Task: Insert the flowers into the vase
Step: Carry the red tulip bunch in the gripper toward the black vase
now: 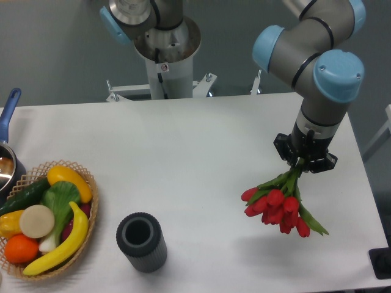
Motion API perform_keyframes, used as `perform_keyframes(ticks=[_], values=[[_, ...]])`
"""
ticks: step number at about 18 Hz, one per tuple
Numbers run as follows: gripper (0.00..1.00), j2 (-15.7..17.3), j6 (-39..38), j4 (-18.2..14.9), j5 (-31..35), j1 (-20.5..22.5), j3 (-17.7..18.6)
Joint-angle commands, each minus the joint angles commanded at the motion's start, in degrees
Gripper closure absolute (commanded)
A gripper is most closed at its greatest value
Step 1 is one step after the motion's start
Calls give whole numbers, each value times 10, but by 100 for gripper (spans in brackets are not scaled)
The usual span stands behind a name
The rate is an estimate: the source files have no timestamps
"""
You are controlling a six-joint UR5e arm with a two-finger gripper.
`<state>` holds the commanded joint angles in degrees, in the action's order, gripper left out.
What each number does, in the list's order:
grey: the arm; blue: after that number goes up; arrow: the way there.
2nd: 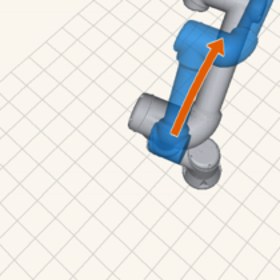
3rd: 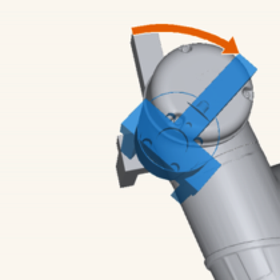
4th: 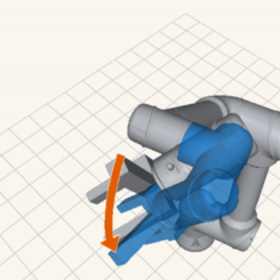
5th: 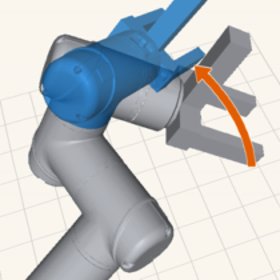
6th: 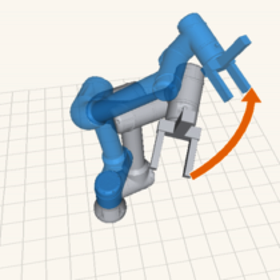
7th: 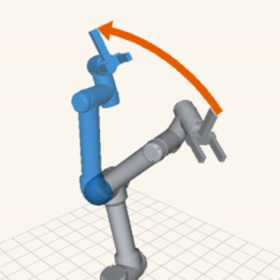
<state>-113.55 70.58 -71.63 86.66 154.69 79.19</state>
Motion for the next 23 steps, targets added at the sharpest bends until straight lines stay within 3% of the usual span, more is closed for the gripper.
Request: perform_keyframes(ticks=[6, 8, 12, 16, 23], values=[[100, 1, -5, 7, -33, -18, -2], [100, 2, -9, 20, -79, -21, -3], [100, 4, -65, 85, -167, -47, -4], [100, -2, -140, 132, -305, -73, -4], [100, -11, -214, 177, -487, -123, -29]])
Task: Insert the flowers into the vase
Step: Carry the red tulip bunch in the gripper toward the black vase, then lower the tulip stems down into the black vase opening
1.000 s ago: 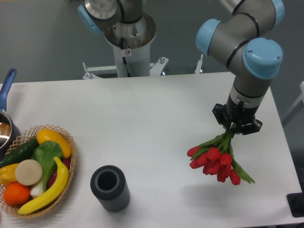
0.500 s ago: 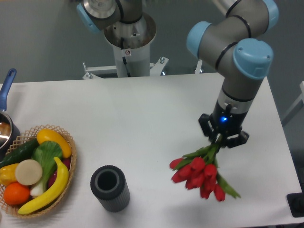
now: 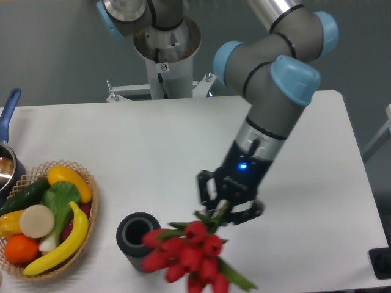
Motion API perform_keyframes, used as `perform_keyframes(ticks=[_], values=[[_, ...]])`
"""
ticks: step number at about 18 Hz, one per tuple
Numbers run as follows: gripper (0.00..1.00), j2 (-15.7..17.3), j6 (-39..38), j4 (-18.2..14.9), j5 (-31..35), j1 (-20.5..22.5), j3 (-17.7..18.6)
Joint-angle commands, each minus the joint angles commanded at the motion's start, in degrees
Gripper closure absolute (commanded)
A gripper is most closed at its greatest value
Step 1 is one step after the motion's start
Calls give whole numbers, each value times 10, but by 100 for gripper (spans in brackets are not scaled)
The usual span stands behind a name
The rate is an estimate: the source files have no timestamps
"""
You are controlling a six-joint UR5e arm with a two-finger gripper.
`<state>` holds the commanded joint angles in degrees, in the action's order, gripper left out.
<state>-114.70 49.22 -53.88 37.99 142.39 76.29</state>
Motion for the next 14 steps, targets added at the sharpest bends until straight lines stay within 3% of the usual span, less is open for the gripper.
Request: perform_keyframes(ticks=[7, 14], values=[[100, -26, -80, 86, -91, -40, -29], [100, -41, -81, 91, -166, -55, -30]])
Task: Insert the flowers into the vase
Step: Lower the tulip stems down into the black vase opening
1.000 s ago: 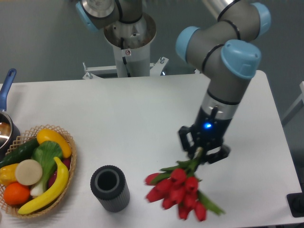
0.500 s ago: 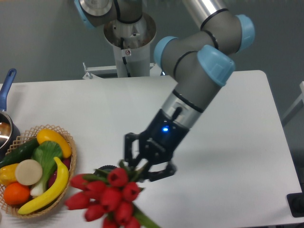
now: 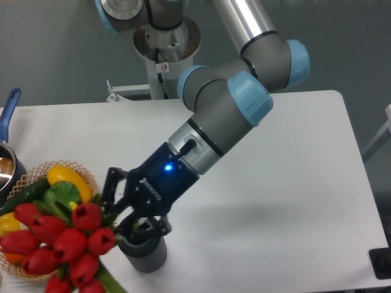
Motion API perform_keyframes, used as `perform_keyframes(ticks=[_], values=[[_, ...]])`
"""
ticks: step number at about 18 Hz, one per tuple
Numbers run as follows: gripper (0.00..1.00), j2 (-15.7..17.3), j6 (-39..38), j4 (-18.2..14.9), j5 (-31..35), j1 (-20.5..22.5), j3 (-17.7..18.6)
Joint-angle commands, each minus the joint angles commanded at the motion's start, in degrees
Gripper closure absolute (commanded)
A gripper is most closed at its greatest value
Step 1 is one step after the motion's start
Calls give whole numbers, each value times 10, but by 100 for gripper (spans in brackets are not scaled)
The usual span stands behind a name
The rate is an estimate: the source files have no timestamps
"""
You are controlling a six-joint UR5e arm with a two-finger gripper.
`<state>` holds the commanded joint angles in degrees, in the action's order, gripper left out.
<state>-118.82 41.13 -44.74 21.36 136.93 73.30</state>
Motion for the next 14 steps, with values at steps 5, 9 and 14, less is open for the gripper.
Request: perform_keyframes(ticks=[5, 9, 14], values=[[100, -15, 3, 25, -7, 1, 1], [100, -15, 8, 25, -7, 6, 8], [99, -18, 15, 26, -6, 11, 9]])
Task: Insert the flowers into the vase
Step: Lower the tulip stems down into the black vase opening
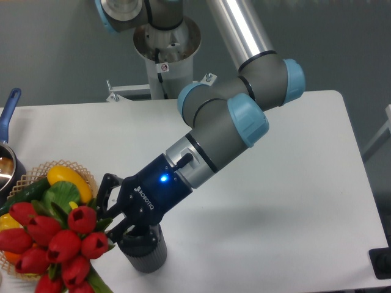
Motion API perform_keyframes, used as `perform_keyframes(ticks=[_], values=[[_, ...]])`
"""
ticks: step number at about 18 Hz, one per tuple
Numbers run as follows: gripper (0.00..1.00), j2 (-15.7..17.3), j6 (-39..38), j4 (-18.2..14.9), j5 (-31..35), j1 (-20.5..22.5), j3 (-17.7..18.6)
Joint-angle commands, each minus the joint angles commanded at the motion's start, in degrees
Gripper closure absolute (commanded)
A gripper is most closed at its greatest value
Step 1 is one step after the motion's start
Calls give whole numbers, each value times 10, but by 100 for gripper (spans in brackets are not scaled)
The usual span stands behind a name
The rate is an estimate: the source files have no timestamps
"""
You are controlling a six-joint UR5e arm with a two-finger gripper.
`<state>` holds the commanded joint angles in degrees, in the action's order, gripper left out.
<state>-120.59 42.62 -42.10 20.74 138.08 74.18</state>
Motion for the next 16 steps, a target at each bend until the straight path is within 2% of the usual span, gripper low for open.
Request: perform_keyframes(ticks=[9, 16], values=[[96, -20, 27, 3, 2, 0, 3], [93, -18, 44, 3, 6, 0, 33]])
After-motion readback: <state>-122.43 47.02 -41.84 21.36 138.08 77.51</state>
